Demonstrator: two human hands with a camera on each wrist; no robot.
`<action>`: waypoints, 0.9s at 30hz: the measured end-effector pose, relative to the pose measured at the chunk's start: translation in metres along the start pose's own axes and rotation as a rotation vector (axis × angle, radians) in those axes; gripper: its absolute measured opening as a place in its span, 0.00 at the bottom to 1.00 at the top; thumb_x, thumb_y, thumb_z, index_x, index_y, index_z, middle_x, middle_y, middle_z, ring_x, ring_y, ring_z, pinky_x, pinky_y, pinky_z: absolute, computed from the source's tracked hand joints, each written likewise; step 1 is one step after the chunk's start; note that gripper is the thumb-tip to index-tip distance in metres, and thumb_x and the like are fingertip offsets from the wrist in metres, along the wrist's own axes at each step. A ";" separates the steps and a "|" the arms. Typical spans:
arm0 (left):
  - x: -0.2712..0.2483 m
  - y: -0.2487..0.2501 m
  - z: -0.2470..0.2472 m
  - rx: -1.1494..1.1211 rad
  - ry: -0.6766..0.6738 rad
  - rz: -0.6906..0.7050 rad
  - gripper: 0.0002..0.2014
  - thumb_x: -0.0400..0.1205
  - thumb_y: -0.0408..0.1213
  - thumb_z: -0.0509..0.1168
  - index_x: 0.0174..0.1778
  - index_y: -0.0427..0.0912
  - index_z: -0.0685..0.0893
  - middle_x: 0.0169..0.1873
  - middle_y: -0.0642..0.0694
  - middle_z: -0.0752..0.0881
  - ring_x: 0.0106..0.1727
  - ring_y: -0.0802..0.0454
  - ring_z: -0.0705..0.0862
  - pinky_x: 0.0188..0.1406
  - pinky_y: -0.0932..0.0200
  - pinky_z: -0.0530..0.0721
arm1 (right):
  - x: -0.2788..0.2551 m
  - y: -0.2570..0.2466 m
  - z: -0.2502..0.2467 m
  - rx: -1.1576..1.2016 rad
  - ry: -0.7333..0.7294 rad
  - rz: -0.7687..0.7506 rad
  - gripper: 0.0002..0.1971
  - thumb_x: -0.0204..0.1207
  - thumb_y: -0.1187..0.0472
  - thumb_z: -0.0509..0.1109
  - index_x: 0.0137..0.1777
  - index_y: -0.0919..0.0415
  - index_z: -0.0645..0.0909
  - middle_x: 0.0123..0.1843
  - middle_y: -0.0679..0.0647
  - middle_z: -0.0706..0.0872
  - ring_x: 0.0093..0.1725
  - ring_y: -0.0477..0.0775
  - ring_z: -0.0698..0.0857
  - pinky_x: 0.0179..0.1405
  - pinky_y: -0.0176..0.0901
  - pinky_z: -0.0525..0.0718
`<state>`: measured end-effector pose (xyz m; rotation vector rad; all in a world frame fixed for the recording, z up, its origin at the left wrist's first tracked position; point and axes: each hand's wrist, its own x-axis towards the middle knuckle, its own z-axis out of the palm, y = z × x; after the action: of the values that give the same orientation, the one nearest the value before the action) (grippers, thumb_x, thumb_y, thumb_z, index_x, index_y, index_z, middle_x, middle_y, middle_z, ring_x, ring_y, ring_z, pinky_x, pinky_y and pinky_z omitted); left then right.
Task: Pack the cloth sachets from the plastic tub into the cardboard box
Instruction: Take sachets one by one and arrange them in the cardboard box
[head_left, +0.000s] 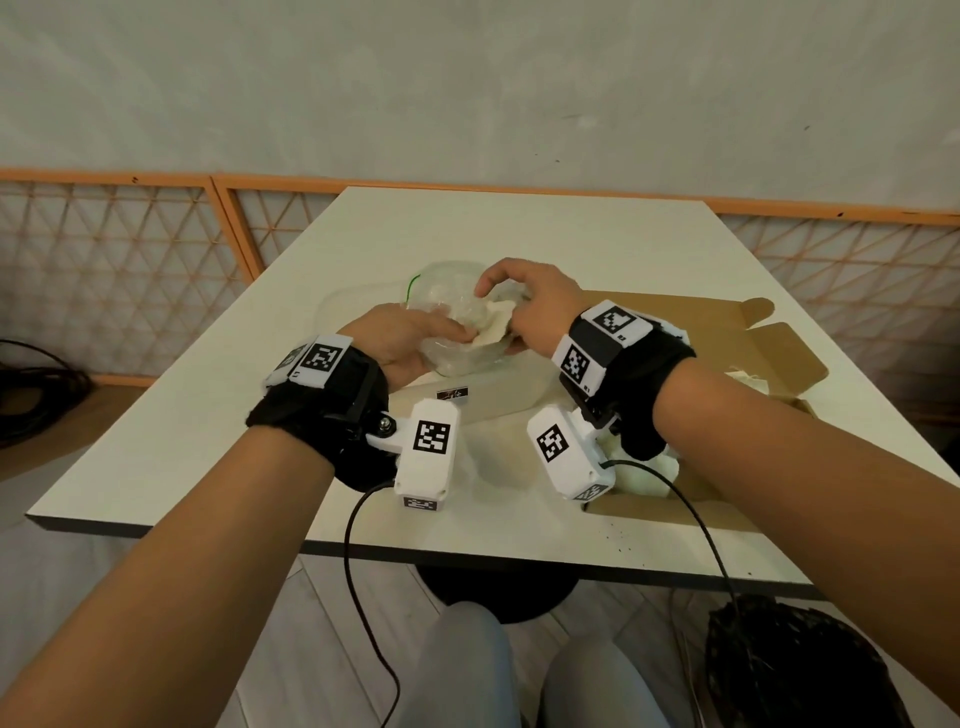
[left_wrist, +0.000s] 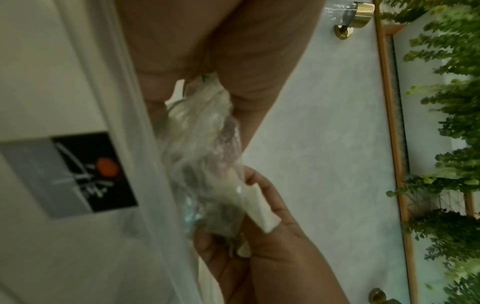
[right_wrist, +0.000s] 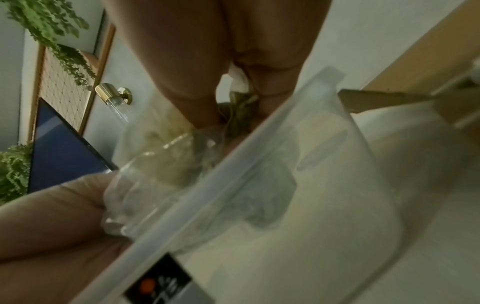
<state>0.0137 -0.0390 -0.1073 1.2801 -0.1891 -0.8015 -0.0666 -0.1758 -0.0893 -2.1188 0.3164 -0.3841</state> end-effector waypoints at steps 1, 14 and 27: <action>0.001 0.000 0.000 -0.010 0.029 0.024 0.20 0.71 0.15 0.68 0.58 0.31 0.79 0.67 0.38 0.79 0.60 0.42 0.85 0.47 0.53 0.89 | 0.001 -0.002 -0.002 0.020 0.001 0.010 0.15 0.73 0.74 0.60 0.44 0.53 0.82 0.33 0.52 0.82 0.28 0.51 0.83 0.29 0.44 0.89; -0.005 0.005 0.000 -0.129 -0.118 -0.107 0.24 0.77 0.41 0.68 0.67 0.32 0.79 0.62 0.35 0.85 0.58 0.42 0.87 0.56 0.47 0.87 | 0.003 0.002 0.006 0.252 -0.034 0.023 0.09 0.74 0.65 0.73 0.36 0.56 0.75 0.43 0.52 0.80 0.35 0.53 0.83 0.30 0.42 0.88; -0.003 0.007 0.002 -0.206 0.100 -0.151 0.13 0.88 0.44 0.56 0.41 0.41 0.75 0.38 0.38 0.90 0.35 0.44 0.90 0.40 0.44 0.84 | 0.002 0.011 0.000 0.034 0.039 0.012 0.14 0.76 0.67 0.66 0.60 0.56 0.78 0.58 0.51 0.79 0.29 0.54 0.85 0.40 0.49 0.89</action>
<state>0.0134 -0.0385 -0.0990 1.1453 0.0704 -0.8600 -0.0653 -0.1829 -0.0979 -2.0772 0.3424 -0.4213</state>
